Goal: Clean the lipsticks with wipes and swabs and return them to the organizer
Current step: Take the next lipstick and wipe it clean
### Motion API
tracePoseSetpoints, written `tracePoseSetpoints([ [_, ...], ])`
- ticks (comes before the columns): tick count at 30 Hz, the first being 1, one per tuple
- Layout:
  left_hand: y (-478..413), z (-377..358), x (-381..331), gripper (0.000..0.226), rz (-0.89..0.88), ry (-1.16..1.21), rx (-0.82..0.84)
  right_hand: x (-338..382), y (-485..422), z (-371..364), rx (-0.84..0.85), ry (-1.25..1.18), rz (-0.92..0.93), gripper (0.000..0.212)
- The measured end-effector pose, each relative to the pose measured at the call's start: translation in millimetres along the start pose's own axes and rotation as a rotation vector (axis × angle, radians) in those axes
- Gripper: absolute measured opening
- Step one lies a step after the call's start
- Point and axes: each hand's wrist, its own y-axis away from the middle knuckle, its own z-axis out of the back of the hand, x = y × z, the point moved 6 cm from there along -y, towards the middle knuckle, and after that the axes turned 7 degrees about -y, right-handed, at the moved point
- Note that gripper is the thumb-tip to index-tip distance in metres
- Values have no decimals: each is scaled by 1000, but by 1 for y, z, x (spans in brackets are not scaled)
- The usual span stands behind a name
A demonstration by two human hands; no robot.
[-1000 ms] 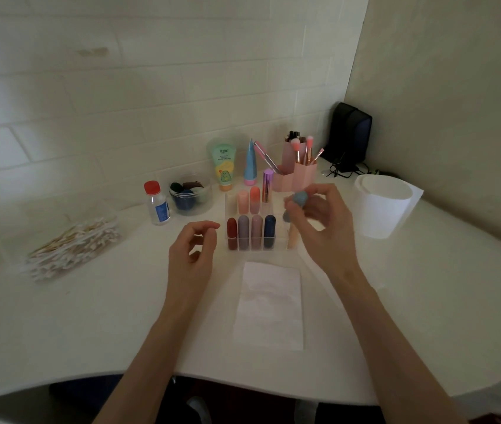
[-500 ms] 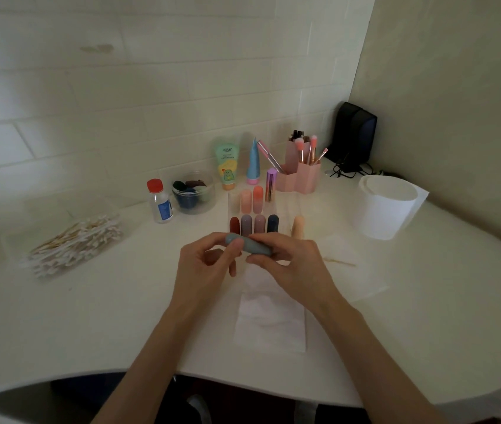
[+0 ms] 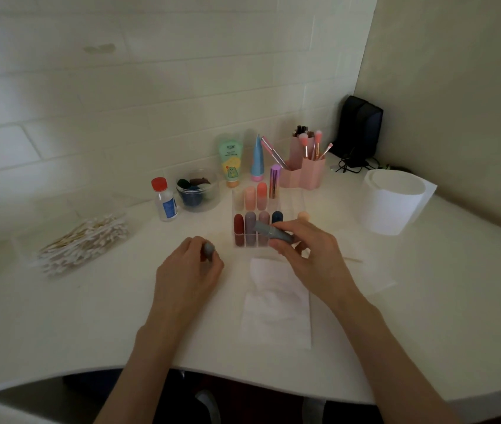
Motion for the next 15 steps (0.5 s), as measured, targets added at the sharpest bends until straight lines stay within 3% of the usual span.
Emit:
tracePoseSetpoints([
  [6,1,-6,-1,19,-60,-107,-11,-2,-1,1,-8,17,35,35],
  [9,-1,2,-6,47,-67,-37,-38,-2,0,0,-15,-21,5,35],
  [12,2,24,-29,34,-189,289,-164,3,1,-6,-22,-131,-30,34],
  [15,3,26,-44,32,-109,682,-83,6,3,-10,-20,-210,-63,30],
])
